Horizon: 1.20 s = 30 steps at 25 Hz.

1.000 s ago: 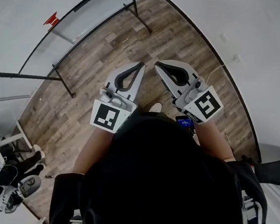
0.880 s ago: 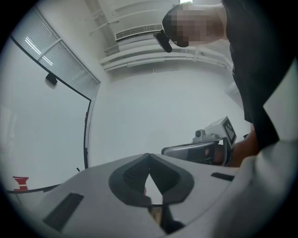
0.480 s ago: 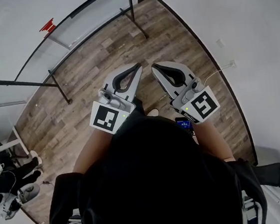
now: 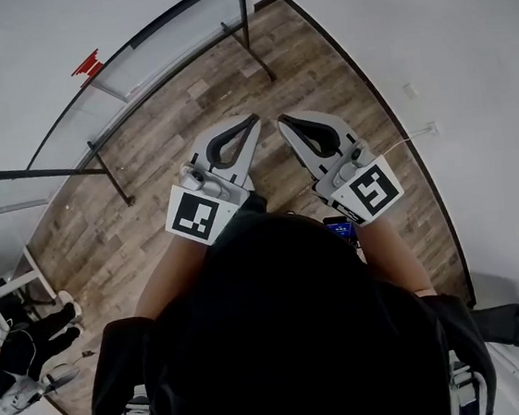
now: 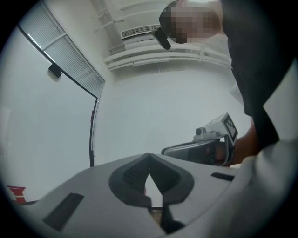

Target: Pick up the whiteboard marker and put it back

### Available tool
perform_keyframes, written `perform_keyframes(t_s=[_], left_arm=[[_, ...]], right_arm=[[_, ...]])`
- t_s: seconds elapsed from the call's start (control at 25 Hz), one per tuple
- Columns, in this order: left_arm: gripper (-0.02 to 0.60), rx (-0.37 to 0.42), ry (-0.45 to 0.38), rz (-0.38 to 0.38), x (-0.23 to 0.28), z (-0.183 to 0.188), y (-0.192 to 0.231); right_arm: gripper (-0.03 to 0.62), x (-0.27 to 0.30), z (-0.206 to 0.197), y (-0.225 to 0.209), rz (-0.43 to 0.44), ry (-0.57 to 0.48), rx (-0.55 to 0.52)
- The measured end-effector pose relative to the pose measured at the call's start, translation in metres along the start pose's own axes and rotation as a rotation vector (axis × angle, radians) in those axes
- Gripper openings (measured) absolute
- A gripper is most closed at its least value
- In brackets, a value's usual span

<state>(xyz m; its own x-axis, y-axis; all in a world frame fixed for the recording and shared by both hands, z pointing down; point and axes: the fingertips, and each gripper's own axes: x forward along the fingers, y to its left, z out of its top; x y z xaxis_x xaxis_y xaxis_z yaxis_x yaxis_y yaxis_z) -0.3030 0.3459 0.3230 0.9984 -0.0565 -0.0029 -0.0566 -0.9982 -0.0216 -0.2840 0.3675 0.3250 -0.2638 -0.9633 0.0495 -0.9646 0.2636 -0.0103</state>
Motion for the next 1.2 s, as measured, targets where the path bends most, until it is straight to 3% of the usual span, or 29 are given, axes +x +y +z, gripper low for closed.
perform_keyframes(t_s=[0.56, 0.8, 1.2], left_arm=[[0.005, -0.024, -0.013, -0.047, 0.021, -0.012, 0.102], [0.005, -0.036, -0.021, -0.075, 0.032, -0.016, 0.131], [0.005, -0.053, -0.011, -0.060, 0.059, -0.023, 0.171]], right_arm=[[-0.003, 0.098, -0.012, -0.050, -0.063, 0.035, 0.029], [-0.003, 0.125, -0.012, -0.066, -0.093, 0.053, 0.026], [-0.003, 0.155, -0.017, -0.101, -0.097, 0.060, 0.029]])
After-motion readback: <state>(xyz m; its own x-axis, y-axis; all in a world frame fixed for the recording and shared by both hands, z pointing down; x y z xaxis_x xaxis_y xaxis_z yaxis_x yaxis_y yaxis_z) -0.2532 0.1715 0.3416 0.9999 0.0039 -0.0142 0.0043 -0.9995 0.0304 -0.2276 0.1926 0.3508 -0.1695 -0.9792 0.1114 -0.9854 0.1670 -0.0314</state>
